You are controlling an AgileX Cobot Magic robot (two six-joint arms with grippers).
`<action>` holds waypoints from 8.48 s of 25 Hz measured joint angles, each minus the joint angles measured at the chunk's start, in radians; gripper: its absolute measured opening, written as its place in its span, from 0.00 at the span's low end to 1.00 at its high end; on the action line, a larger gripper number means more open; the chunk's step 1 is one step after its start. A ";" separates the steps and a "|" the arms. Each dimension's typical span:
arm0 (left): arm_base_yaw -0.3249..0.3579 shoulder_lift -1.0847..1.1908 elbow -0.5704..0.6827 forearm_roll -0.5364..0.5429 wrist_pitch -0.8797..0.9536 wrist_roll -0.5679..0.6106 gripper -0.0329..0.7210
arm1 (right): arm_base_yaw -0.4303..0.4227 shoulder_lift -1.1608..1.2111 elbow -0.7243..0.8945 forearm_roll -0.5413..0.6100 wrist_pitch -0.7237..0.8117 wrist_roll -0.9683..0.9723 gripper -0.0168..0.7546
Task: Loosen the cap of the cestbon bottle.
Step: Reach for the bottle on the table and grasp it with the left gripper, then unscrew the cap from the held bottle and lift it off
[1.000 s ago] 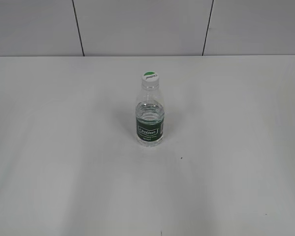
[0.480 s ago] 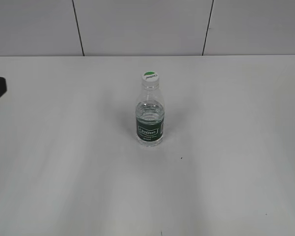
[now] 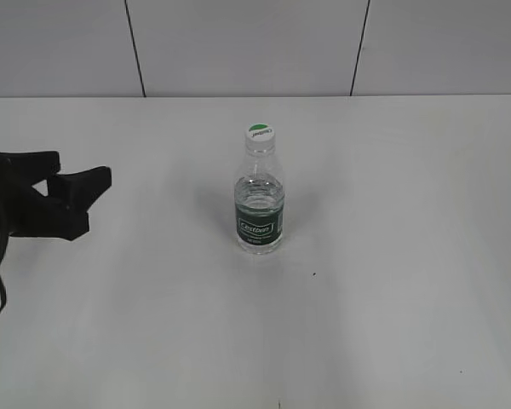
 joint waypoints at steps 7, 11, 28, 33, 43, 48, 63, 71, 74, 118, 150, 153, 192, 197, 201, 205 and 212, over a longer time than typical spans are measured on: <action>0.199 0.213 -0.117 0.479 -0.189 -0.195 0.67 | 0.000 0.000 0.000 0.000 -0.011 0.000 0.76; 0.290 0.311 -0.198 0.694 -0.287 -0.269 0.67 | 0.000 0.000 0.000 0.000 -0.011 0.000 0.76; 0.183 0.685 -0.559 1.095 -0.459 -0.282 0.74 | 0.000 0.049 0.000 0.000 -0.013 0.000 0.76; 0.094 0.717 -0.643 1.089 -0.432 -0.284 0.79 | 0.000 0.049 0.000 0.001 -0.014 0.000 0.76; 0.015 0.729 -0.725 1.034 -0.311 -0.331 0.81 | 0.000 0.049 0.000 0.001 -0.014 0.000 0.76; -0.027 0.740 -0.737 1.005 -0.259 -0.334 0.81 | 0.000 0.049 0.000 0.001 -0.014 0.000 0.76; -0.086 0.852 -0.815 0.918 -0.299 -0.335 0.80 | 0.000 0.049 0.000 0.004 -0.014 0.000 0.76; -0.102 0.852 -0.817 0.913 -0.254 -0.335 0.60 | 0.000 0.116 -0.004 0.035 -0.014 0.000 0.76; -0.102 0.852 -0.817 0.913 -0.253 -0.335 0.59 | 0.000 0.169 -0.035 0.041 -0.014 -0.001 0.76; -0.102 0.852 -0.817 0.911 -0.250 -0.335 0.59 | 0.377 1.350 -1.147 0.002 0.756 -0.088 0.69; -0.103 0.852 -0.818 0.921 -0.248 -0.334 0.59 | 0.511 1.617 -1.328 0.014 0.766 0.007 0.69; -0.103 0.852 -0.818 0.921 -0.249 -0.334 0.59 | 0.512 1.638 -1.328 -0.016 0.767 0.005 0.69; -0.103 0.852 -0.819 0.922 -0.249 -0.334 0.59 | 0.512 1.673 -1.328 -0.012 0.766 -0.100 0.40; -0.102 0.852 -0.819 0.926 -0.249 -0.334 0.59 | 0.512 1.673 -1.328 -0.013 0.765 -0.427 0.40; -0.102 0.852 -0.819 0.930 -0.249 -0.327 0.59 | 0.512 1.673 -1.330 -0.015 0.761 -0.849 0.40; -0.102 0.851 -0.819 0.930 -0.249 -0.328 0.59 | 0.512 1.671 -1.331 -0.020 0.757 -1.079 0.40; -0.102 0.851 -0.819 0.929 -0.248 -0.328 0.59 | 0.512 1.671 -1.334 -0.024 0.750 -1.360 0.40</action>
